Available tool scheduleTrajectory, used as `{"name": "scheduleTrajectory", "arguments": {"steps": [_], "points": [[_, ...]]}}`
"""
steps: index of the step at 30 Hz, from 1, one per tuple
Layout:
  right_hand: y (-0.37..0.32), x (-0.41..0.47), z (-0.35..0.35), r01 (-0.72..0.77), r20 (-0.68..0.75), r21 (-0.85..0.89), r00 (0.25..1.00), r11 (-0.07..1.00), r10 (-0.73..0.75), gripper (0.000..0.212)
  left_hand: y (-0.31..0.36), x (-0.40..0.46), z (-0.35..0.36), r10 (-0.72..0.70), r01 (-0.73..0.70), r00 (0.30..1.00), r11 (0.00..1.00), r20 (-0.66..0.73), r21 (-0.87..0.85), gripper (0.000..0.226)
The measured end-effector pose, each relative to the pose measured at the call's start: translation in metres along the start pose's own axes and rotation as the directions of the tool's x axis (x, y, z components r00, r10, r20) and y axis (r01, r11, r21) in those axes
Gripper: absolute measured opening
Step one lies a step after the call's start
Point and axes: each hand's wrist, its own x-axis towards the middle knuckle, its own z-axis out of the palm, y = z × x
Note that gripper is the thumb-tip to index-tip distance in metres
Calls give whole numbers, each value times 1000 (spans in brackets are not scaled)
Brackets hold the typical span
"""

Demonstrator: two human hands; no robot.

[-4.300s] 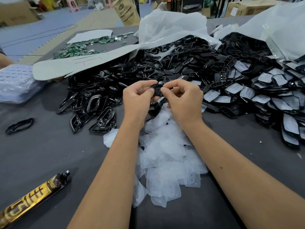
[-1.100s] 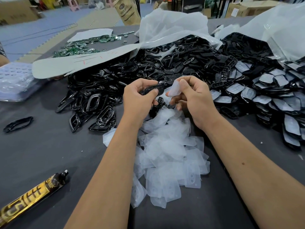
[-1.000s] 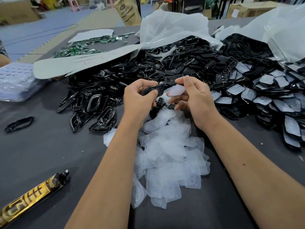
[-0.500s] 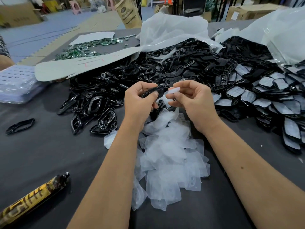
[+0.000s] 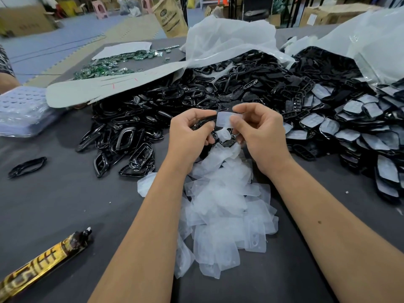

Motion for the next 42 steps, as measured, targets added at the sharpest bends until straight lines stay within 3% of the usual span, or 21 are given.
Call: {"name": "scheduleTrajectory", "arguments": {"steps": [11, 24, 27, 42], "points": [[4, 4, -4, 8, -28, 92, 1000, 996, -5, 5, 4, 0, 4, -100, 126, 988, 963, 121, -237, 41], [4, 1, 2, 125, -60, -322, 987, 938, -152, 15, 2, -2, 2, -129, 165, 977, 960, 167, -226, 38], [1, -1, 3, 136, -62, -364, 983, 921, -170, 17, 2, -2, 2, -113, 148, 978, 969, 175, -199, 24], [-4, -4, 5, 133, -77, -413, 981, 901, -180, 20, 1, -4, 1, -100, 127, 981, 979, 168, -159, 27]]}}
